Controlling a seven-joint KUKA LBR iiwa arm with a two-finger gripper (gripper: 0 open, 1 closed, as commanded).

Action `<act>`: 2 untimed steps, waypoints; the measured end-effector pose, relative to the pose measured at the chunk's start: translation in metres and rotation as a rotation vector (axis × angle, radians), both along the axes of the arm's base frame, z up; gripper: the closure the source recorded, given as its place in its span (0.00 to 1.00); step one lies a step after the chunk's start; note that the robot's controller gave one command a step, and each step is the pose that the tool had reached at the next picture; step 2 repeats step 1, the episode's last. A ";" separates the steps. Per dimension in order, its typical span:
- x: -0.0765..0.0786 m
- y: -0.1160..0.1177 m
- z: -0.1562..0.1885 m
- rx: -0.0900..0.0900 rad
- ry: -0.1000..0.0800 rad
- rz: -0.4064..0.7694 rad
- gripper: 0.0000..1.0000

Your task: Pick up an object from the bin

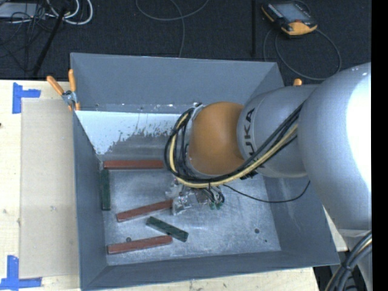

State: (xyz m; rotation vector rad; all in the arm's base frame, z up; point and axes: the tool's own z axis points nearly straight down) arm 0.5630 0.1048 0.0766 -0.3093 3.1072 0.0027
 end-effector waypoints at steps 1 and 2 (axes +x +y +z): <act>0.011 -0.013 0.148 -0.004 0.014 0.090 1.00; 0.011 -0.013 0.148 -0.004 0.014 0.090 1.00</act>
Offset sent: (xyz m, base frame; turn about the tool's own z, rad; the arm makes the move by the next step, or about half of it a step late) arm 0.0000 0.0000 0.0000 0.0000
